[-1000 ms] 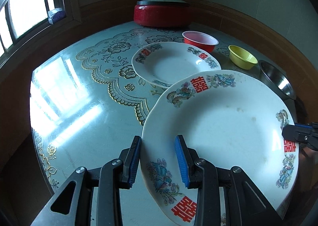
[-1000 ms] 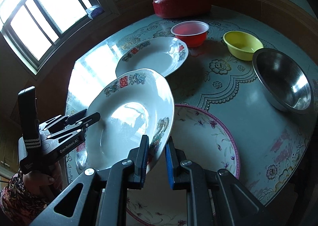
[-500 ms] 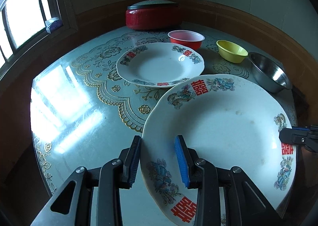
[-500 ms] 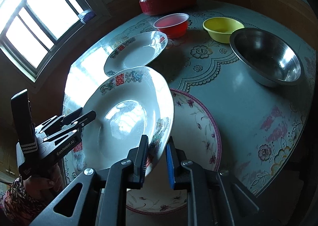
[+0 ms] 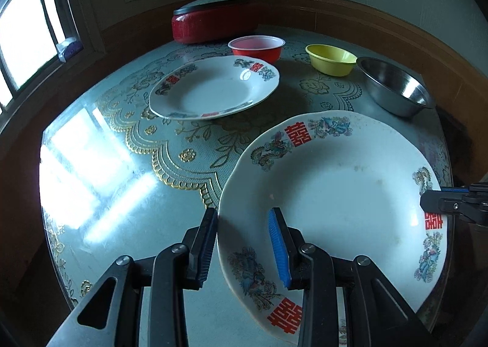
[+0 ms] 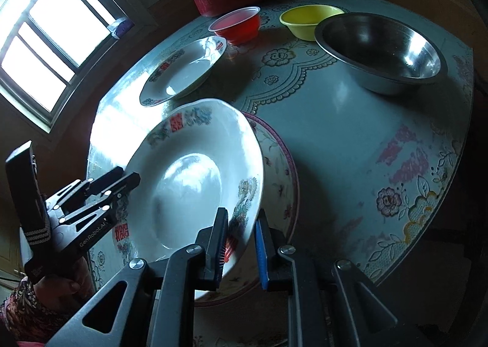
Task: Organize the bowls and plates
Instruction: 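Carry the double-happiness plate onto the floral plate and open the right gripper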
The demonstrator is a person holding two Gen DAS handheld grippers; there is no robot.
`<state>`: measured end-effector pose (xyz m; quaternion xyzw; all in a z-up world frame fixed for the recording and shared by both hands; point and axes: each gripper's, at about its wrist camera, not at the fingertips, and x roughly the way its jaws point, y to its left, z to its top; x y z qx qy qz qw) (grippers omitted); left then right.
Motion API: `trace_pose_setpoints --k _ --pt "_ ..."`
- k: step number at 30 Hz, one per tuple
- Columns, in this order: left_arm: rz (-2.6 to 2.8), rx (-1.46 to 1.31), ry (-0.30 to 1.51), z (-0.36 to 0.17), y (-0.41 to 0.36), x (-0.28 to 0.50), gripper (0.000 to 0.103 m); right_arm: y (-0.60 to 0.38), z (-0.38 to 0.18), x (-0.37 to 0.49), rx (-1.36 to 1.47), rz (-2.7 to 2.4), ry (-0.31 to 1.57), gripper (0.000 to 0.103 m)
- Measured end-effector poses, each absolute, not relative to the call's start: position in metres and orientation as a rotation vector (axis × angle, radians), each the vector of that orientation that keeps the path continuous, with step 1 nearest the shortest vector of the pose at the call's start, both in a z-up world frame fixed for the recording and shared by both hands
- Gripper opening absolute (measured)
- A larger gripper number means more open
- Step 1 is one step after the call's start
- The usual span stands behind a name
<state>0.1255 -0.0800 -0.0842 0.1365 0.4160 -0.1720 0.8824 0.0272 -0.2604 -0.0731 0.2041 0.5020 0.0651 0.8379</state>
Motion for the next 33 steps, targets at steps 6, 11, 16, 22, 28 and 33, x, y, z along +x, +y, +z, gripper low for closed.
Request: trace_pose_setpoints --k 6,11,16,22,28,33 --pt "-0.344 0.307 0.863 -0.084 -0.09 0.128 0.035 -0.266 -0.081 0.025 0.46 0.123 1.069 0.017" --pt "-0.336 0.359 0.846 -0.086 -0.097 0.125 0.035 -0.265 -0.081 0.025 0.436 0.11 1.077 0.019" --pt "-0.329 0.367 0.841 -0.088 -0.098 0.123 0.037 -0.26 -0.074 0.028 0.358 0.093 1.107 0.021" --pt "-0.334 0.348 0.858 -0.089 -0.098 0.123 0.041 -0.252 -0.061 0.032 0.22 0.051 1.132 0.021" --pt "-0.336 0.298 0.889 -0.09 -0.093 0.123 0.043 -0.241 -0.056 0.035 0.126 0.049 1.146 0.023" --pt "-0.354 0.269 0.913 -0.091 -0.091 0.12 0.052 -0.24 -0.057 0.033 0.137 0.036 1.148 0.025"
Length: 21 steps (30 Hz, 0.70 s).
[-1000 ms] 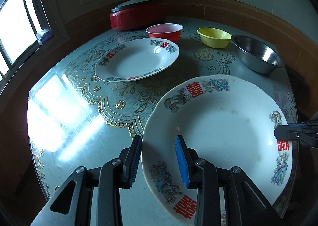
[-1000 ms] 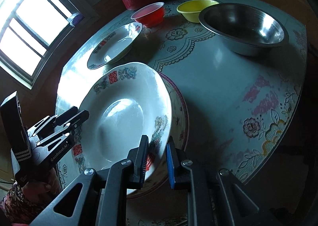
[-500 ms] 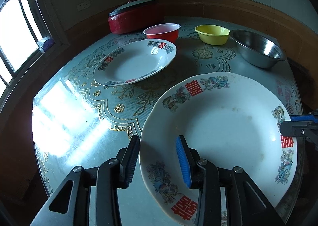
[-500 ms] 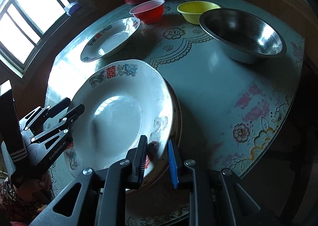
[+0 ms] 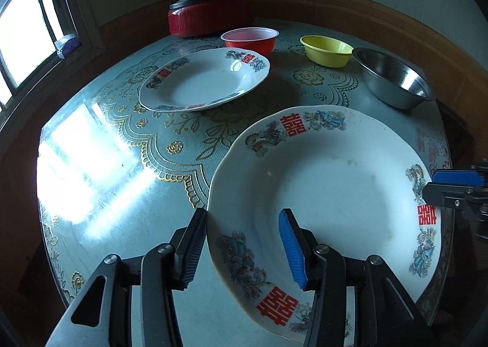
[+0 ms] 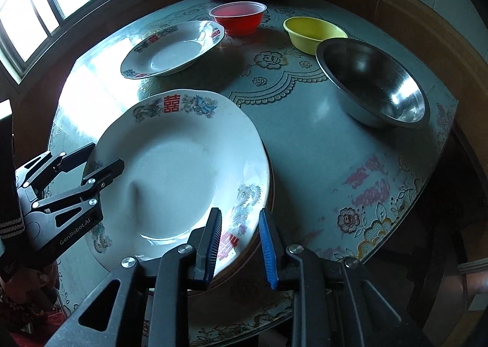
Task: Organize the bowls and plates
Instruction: 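Carry the double-happiness plate onto the floral plate and open the right gripper, then move the right gripper to the smaller double-happiness plate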
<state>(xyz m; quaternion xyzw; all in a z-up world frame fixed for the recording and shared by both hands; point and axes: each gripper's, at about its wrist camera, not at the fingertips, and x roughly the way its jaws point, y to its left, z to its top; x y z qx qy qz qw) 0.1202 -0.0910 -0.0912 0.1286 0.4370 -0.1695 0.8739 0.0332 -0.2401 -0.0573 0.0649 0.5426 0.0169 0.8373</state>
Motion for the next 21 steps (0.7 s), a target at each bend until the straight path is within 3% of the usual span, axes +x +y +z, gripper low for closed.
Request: trace_pose_setpoints --k 12,21 --pt "-0.342 0.154 0.893 -0.07 -0.072 0.122 0.086 -0.24 -0.043 0.042 0.102 0.027 1.126 0.029" --pt "-0.264 0.064 0.881 -0.054 -0.04 0.147 0.097 -0.227 -0.024 0.068 0.029 0.061 1.084 0.029"
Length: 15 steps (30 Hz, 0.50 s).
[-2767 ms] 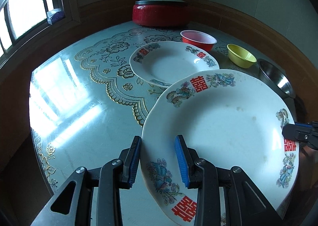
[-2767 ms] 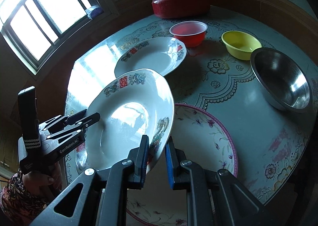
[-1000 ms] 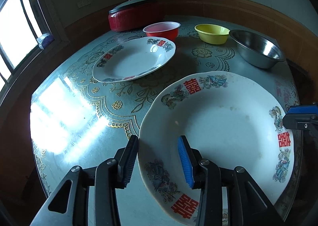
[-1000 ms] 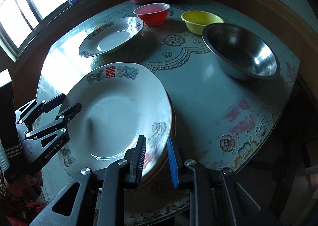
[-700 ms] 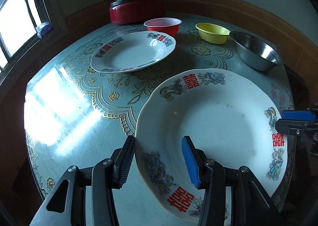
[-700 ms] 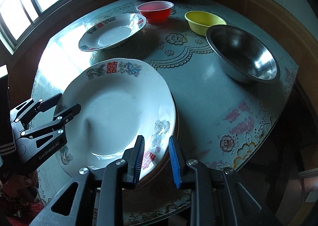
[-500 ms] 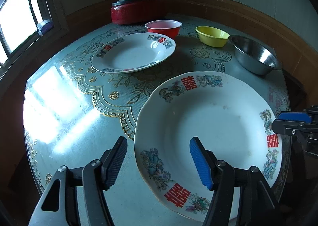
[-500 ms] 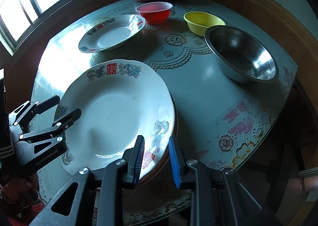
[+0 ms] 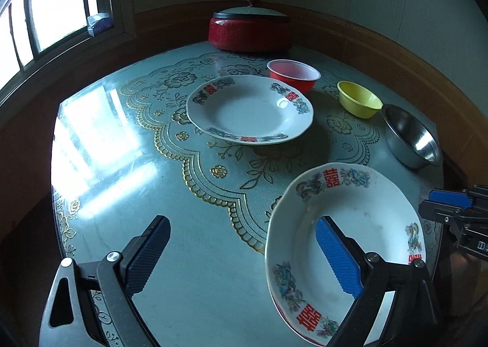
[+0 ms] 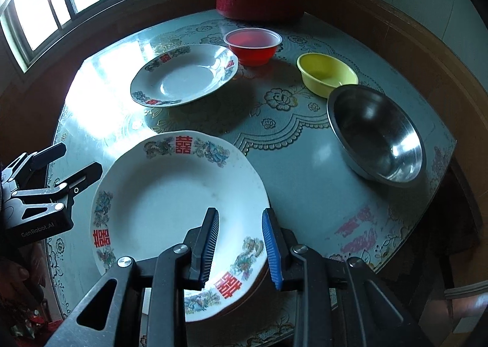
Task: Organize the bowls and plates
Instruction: 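Move the right gripper to the smaller double-happiness plate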
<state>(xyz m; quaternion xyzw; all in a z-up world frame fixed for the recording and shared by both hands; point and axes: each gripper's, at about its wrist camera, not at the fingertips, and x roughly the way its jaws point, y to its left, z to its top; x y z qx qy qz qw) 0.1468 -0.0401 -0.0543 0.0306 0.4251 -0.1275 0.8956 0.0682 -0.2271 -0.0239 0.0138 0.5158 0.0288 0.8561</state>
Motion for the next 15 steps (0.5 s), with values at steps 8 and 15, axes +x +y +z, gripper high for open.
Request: trace_pose_setpoints --k 8,15 --pt "-0.188 -0.007 0.926 -0.056 -0.01 0.174 0.102 -0.22 -0.018 0.104 0.023 0.115 1.089 0.03" --pt "-0.144 -0.067 0.972 -0.061 0.009 0.207 0.102 -0.237 -0.025 0.151 0.187 0.161 1.128 0.039"
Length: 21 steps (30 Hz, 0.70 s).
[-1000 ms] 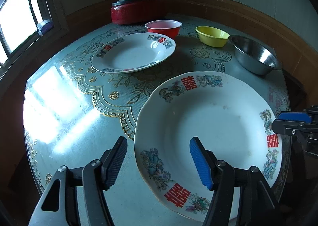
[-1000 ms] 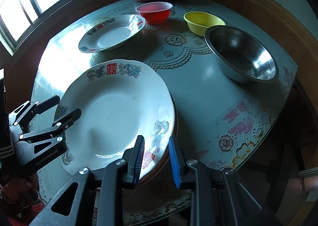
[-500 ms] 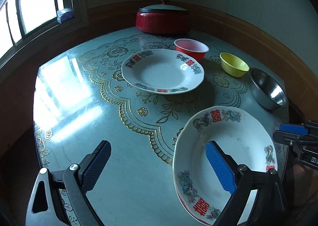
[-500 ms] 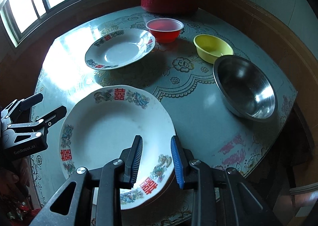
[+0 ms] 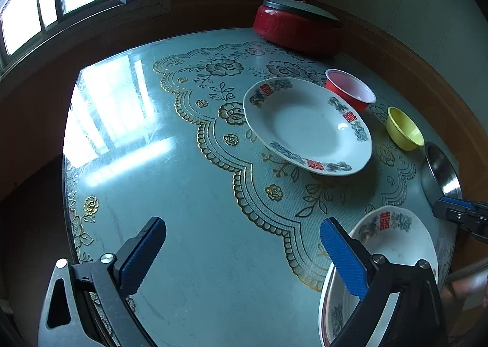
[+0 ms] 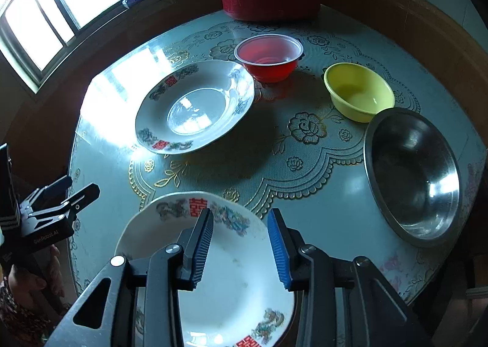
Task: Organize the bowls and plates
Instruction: 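Move the right gripper to the smaller double-happiness plate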
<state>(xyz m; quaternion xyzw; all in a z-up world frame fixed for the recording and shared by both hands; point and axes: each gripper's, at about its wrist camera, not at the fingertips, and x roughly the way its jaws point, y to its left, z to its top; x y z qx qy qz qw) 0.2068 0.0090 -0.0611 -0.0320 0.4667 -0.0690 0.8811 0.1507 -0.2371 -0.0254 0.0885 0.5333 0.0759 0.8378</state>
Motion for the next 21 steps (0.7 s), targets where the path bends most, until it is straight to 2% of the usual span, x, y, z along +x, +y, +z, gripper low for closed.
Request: trace_pose_setpoints --k 11,16,21 --pt "-0.095 -0.185 1.049 -0.071 0.026 0.269 0.102 -0.258 -0.042 0.234 0.327 0.17 1.175 0.041" --pt "-0.089 -0.229 1.07 -0.077 0.025 0.293 0.102 -0.259 -0.049 0.269 0.382 0.181 1.18 0.055" --pt "-0.092 -0.235 1.074 -0.082 0.018 0.315 0.102 -0.253 -0.061 0.299 0.396 0.186 1.206 0.056"
